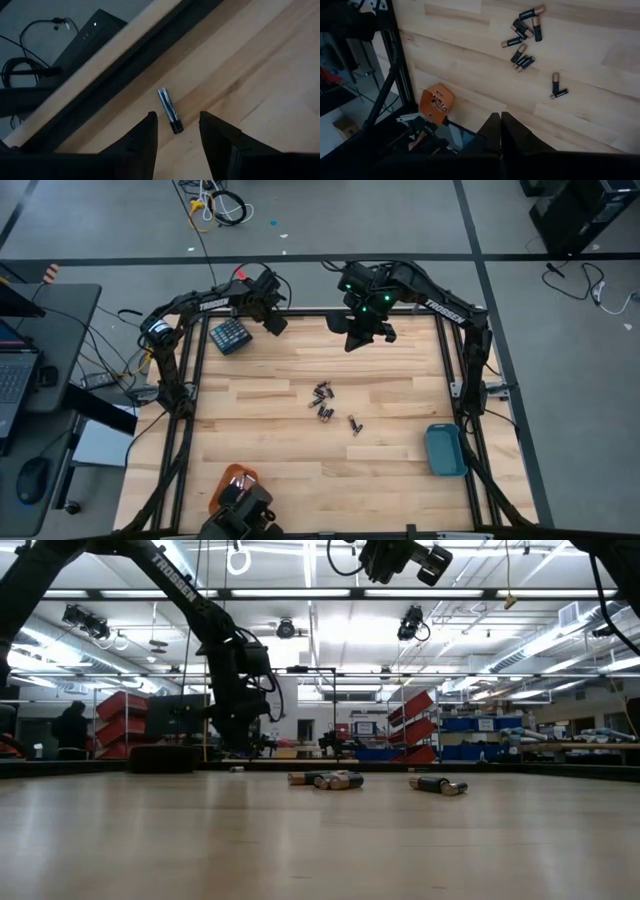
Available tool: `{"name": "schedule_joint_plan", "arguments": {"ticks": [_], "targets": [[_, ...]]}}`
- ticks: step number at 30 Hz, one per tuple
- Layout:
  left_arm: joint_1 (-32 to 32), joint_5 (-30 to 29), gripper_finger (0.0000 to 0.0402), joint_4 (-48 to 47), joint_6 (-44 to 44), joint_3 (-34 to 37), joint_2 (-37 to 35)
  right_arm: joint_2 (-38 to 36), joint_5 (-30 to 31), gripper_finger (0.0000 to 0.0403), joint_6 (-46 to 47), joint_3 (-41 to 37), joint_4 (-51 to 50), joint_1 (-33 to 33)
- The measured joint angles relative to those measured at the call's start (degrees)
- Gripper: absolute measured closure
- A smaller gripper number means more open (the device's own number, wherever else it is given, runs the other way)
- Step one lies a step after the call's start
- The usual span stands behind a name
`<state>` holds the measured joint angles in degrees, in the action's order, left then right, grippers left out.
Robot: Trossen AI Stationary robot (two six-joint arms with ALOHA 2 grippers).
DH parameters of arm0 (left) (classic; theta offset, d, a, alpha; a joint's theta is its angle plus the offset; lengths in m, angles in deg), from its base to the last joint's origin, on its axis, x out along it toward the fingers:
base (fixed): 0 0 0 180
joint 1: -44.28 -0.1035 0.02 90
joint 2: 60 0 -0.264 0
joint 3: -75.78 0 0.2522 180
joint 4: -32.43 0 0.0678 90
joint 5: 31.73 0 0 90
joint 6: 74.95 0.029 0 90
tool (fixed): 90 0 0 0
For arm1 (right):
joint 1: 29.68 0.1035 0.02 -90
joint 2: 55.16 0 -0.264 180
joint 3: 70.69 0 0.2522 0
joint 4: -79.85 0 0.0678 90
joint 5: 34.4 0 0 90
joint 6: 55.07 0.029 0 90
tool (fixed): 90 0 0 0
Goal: Sort batteries
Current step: Put the silver battery into the orange bin
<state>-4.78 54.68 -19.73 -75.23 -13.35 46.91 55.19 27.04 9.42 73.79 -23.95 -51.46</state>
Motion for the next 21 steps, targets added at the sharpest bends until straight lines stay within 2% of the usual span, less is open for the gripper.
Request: {"name": "schedule_joint_plan", "arguments": {"ticks": [12, 21], "targets": [[0.0, -0.7, 0.0259, 3.1, -1.5, 3.4, 0.0, 0.0, 0.0, 0.0400, 0.1, 0.0, 0.0, 0.0], [0.1, -1.3, 0.0259, 3.5, -2.2, 3.4, 0.4, 0.0, 0.6, 0.0401, 1.3, 0.0, 0.0, 0.0]]}}
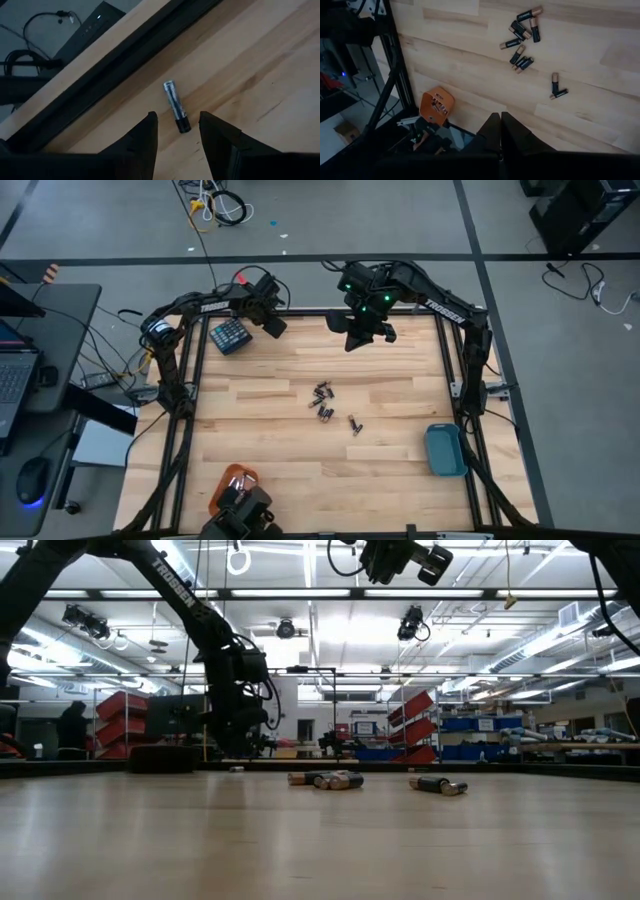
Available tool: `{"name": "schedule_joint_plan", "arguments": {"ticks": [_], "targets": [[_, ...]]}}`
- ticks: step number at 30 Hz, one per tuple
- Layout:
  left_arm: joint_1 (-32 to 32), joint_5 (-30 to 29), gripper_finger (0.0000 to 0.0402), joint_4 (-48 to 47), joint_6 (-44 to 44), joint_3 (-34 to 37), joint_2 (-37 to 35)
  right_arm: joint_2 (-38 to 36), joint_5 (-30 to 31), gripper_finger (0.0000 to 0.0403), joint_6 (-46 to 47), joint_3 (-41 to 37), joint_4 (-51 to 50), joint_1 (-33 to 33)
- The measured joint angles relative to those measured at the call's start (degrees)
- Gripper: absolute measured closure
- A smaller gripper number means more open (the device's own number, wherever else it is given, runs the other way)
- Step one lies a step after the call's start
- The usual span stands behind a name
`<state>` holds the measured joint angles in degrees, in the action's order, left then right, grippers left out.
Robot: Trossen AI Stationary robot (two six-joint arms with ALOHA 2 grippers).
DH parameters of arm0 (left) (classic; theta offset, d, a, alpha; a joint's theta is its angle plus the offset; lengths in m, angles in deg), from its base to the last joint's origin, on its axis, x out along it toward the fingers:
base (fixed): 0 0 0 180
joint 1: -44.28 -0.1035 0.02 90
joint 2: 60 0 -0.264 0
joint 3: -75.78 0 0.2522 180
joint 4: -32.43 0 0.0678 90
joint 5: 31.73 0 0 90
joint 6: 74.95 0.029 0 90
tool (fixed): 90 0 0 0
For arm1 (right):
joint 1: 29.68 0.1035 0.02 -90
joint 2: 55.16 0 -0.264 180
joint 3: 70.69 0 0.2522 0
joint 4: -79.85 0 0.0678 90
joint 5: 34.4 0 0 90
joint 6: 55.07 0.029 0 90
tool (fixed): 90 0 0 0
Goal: Sort batteries
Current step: Put the silver battery into the orange bin
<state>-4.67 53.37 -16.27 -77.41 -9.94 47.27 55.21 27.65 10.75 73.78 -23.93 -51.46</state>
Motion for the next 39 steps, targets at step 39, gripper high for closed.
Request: {"name": "schedule_joint_plan", "arguments": {"ticks": [39], "targets": [[3.2, -7.1, 0.0259, 2.5, -2.9, 0.0, 0.0, 0.0, 0.5, 0.0402, 0.0, 0.0, 0.0, 0.0]]}}
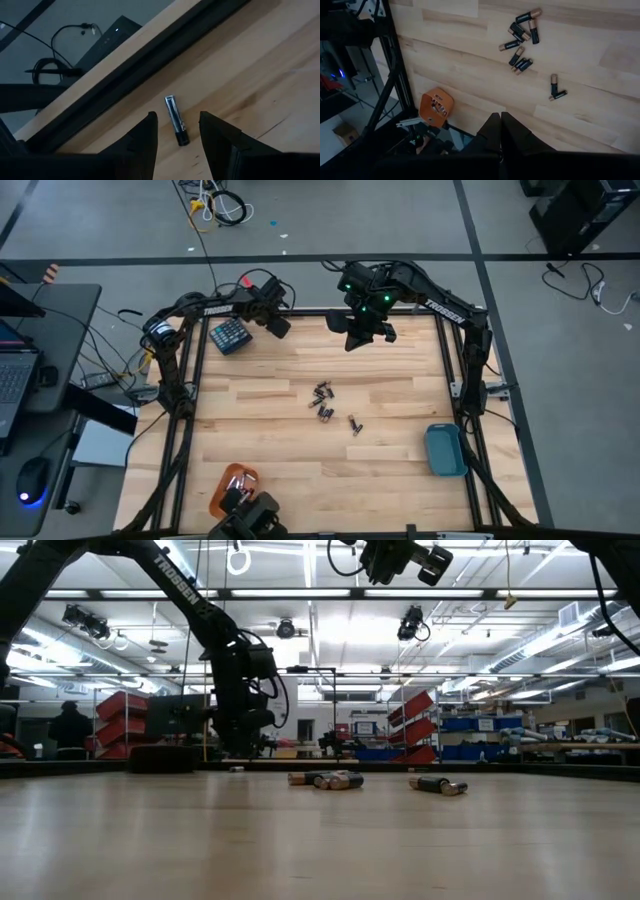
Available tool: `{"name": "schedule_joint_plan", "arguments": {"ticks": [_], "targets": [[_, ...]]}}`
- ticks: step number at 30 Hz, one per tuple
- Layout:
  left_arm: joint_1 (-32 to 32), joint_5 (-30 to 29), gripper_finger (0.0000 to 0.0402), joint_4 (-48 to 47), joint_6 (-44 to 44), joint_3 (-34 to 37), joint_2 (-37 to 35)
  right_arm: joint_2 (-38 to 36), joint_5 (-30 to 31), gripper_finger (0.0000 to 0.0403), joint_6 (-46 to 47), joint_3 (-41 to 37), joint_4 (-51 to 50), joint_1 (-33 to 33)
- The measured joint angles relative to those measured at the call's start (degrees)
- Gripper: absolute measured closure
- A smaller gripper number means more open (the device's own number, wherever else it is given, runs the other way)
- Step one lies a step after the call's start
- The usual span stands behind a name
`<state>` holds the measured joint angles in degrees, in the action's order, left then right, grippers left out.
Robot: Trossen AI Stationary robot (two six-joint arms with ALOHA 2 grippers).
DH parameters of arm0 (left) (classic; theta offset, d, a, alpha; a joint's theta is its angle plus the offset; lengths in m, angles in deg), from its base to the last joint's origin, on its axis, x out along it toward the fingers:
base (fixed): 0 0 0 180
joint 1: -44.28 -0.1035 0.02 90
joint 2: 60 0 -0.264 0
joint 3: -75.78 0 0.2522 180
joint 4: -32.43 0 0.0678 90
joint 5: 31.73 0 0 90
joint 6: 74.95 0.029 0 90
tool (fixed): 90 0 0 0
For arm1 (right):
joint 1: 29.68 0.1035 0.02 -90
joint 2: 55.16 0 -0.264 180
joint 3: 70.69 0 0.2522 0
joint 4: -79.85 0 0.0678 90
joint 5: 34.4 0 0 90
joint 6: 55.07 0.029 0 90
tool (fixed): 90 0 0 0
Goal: Sort batteries
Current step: Put the silver battery into the orange bin
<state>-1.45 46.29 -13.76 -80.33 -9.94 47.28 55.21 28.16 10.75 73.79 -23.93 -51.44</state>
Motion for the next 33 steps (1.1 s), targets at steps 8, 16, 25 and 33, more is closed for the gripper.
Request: {"name": "schedule_joint_plan", "arguments": {"ticks": [8, 16, 25, 33], "targets": [[-0.2, 0.2, 0.0259, -0.9, 0.6, 0.0, 1.1, 0.0, 0.0, 0.0400, 0.0, 0.0, 0.0, 0.0], [-0.3, 0.0, 0.0259, -2.5, 0.3, 0.0, 1.1, 0.0, 0.0, 0.0400, 0.0, 0.0, 0.0, 0.0], [-0.4, -0.6, 0.0259, -3.7, 0.3, 0.0, 1.1, 0.0, 0.0, 0.0398, 0.0, 0.0, 0.0, 0.0], [0.1, -1.8, 0.0259, -4.1, 0.2, 0.0, 1.9, 0.0, 0.0, 0.0402, 0.0, 0.0, 0.0, 0.0]]}}
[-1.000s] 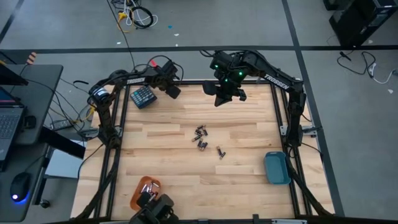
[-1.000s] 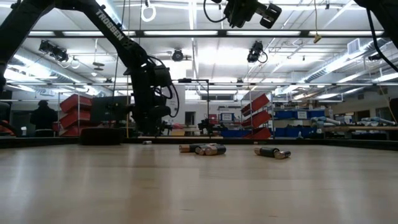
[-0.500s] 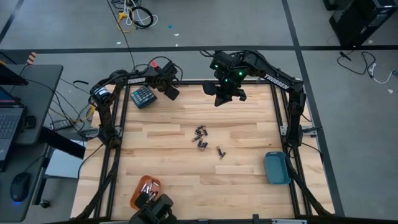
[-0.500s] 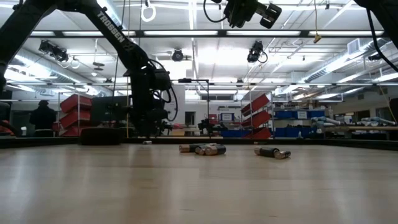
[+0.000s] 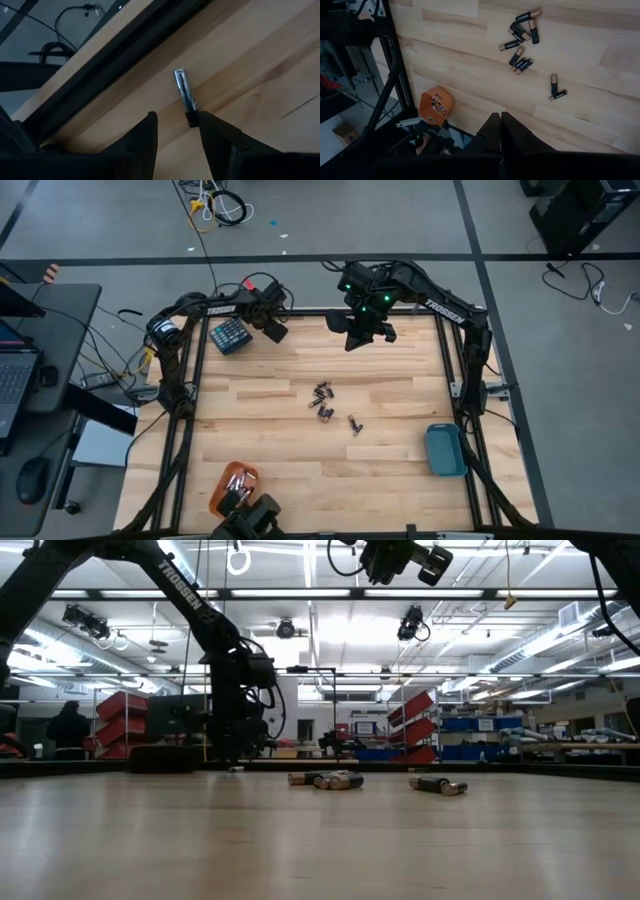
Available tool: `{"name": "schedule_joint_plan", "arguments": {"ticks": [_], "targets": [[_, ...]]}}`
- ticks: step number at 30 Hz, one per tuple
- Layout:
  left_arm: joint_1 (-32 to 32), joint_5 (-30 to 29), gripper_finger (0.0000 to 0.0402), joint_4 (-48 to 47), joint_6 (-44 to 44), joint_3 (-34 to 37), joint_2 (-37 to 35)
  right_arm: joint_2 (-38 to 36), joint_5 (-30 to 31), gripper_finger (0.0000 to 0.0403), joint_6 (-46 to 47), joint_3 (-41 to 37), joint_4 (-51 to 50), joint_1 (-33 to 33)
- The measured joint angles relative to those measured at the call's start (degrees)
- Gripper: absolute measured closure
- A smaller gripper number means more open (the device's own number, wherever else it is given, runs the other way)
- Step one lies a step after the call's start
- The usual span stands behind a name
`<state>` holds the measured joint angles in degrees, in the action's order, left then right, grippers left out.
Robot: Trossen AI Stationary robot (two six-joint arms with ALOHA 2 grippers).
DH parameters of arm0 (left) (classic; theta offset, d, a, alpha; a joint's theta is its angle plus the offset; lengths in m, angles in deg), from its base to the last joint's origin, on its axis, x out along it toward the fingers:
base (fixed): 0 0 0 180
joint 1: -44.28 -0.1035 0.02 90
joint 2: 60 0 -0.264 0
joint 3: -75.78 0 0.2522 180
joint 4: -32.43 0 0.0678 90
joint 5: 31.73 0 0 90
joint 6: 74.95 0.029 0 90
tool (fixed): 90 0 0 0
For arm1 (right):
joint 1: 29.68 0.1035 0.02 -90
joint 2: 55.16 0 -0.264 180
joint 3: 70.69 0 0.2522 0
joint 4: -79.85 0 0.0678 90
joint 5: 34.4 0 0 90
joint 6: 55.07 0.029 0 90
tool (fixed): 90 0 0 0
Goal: Sort batteries
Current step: Put the silver battery into the orange bin
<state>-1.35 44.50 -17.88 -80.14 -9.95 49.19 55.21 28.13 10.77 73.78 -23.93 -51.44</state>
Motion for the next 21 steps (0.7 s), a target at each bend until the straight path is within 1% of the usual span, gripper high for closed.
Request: {"name": "schedule_joint_plan", "arguments": {"ticks": [12, 17, 21], "targets": [[0.3, -0.1, 0.0259, -1.1, 0.3, -0.5, -0.1, 0.0, 0.0, 0.0402, 0.2, 0.0, 0.0, 0.0], [2.0, -0.3, 0.0259, -1.7, 0.2, -2.9, -0.1, 0.0, 0.0, 0.0401, 0.2, 0.0, 0.0, 0.0], [4.5, -1.8, 0.0259, -1.1, 0.1, -5.7, -0.1, 0.0, 0.6, 0.0399, 0.2, 0.0, 0.0, 0.0]]}}
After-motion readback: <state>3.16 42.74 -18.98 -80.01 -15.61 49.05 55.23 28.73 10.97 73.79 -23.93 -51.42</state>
